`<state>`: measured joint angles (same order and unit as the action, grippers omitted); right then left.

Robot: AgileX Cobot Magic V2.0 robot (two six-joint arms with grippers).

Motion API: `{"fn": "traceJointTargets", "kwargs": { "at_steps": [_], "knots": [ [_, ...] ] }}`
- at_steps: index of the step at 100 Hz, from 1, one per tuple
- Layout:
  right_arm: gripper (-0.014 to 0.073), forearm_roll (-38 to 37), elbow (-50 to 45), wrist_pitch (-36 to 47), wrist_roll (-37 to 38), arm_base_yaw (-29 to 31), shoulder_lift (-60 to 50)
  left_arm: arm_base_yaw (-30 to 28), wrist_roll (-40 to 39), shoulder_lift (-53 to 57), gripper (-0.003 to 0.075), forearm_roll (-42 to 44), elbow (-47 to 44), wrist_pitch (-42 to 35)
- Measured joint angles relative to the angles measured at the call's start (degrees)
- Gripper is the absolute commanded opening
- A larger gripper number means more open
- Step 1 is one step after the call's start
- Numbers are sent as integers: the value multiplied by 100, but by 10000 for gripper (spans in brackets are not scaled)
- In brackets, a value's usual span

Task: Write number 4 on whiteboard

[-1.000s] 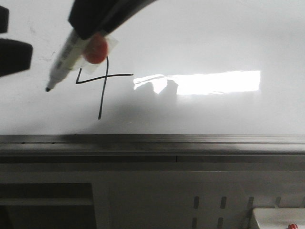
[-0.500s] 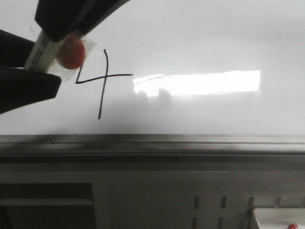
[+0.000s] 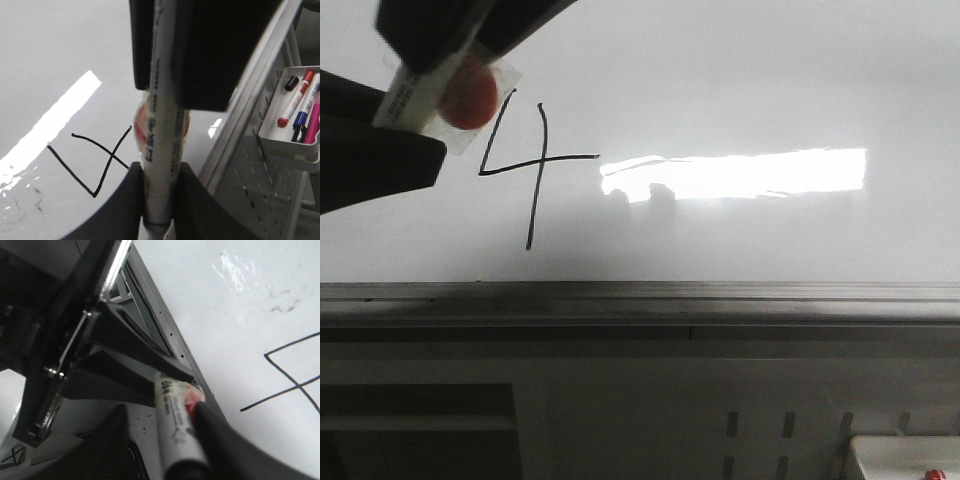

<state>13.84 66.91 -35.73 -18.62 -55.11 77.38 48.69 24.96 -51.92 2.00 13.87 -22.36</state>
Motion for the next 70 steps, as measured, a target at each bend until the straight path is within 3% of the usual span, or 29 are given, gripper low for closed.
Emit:
{"fn": "traceJointTargets", "kwargs": {
  "at_steps": [6, 23, 39, 70],
  "knots": [
    [672, 0, 0, 78, 0, 41, 0, 0, -9, 0, -20, -365, 0, -29],
    [612, -34, 0, 213, 11, 462, -218, -51, -23, 0, -20, -2776, 96, 16],
    [576, -56, 0, 247, 21, 780, -585, -404, -23, -112, -20, -4425, 535, 806],
    [573, -66, 0, 247, 22, 833, -733, -1703, -23, -648, -20, -5261, 1248, 2757]
  ]
}}
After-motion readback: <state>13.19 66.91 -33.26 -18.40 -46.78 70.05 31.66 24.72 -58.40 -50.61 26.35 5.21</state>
